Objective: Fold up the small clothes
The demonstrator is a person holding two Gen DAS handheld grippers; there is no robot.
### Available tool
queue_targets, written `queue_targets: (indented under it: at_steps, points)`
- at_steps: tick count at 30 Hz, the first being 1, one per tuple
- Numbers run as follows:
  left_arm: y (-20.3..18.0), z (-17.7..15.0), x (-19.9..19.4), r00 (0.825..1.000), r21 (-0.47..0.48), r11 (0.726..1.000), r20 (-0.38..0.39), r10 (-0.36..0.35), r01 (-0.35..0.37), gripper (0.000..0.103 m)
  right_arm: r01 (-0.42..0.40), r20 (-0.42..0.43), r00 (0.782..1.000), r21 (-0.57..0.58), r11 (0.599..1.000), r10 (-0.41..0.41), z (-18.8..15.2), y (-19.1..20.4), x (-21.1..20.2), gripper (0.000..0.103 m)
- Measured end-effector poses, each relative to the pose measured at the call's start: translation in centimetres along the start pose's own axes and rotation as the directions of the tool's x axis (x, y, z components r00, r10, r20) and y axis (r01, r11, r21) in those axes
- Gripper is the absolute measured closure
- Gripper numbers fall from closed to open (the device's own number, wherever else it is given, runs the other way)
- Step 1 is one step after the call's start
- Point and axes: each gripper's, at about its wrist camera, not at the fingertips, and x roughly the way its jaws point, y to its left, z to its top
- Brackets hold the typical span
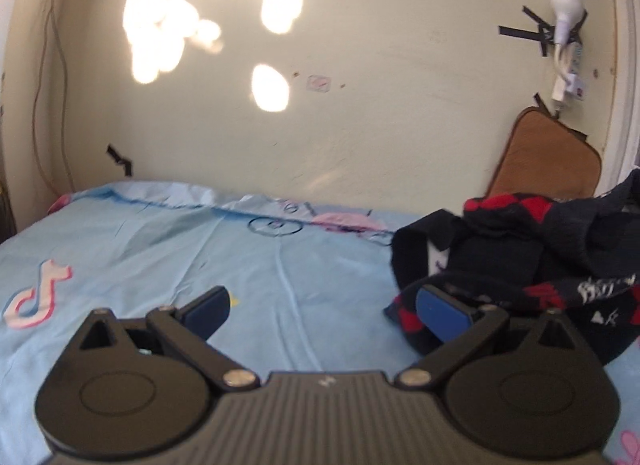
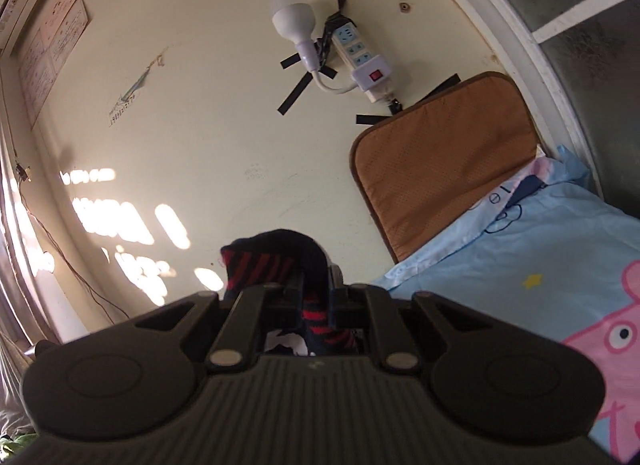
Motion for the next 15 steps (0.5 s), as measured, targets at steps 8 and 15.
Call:
queue_targets:
  at_steps: [8, 15]
  points:
    - [-5.5, 4.4, 3.0, 0.987, 0.092, 0.983, -0.056, -0.153, 0.158, 0.0, 0.125, 0.074, 0.99, -0.051, 0.991, -0.121, -1.1, -2.6, -1.2, 0.042]
    - [-7.4, 4.6, 7.7, 0.884, -0.155, 0.923, -0.269, -0.382, 0.351, 0.0, 0.035, -0.048, 0.998, -0.086, 0.996, -0.039, -1.8, -4.0, -0.6, 0.039]
